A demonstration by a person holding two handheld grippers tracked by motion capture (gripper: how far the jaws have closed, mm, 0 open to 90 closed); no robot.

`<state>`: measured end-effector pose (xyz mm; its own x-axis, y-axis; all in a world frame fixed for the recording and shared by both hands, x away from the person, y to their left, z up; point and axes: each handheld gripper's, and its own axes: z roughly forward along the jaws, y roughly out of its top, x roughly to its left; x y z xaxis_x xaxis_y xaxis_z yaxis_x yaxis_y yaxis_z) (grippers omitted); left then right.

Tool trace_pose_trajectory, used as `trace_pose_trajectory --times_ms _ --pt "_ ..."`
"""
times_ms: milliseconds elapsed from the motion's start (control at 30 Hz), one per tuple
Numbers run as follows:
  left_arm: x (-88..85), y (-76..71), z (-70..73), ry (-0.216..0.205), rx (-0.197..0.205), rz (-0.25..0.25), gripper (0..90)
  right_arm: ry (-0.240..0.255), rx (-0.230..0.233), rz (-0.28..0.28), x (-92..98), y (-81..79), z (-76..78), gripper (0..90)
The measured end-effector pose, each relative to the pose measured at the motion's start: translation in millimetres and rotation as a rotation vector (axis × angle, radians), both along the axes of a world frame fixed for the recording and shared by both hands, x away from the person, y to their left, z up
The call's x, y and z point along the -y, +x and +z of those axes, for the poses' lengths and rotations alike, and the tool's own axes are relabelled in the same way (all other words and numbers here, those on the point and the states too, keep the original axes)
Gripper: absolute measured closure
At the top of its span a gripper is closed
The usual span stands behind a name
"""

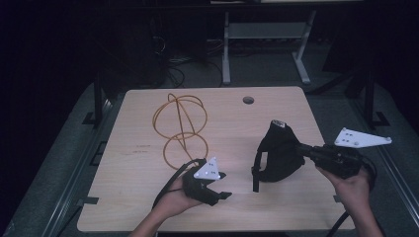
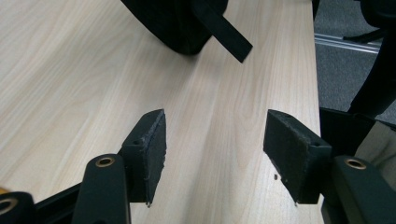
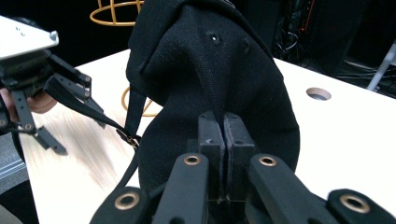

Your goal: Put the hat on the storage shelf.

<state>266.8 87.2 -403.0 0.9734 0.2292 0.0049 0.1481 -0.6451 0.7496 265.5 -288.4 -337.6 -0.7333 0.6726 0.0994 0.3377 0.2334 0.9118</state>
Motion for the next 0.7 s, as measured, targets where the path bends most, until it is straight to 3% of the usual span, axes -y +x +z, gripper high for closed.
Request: trace_pose_trajectory --times_ms 533,700 --pt "0.0 -4.9 -8.6 -0.002 0.000 0.005 32.1 0.005 -0.004 0.035 -13.9 17.9 24.3 87.9" --pt "-1.7 -4.7 -9.5 0.002 0.018 0.005 29.9 0.005 0.001 0.049 -19.7 24.3 32.4 87.9"
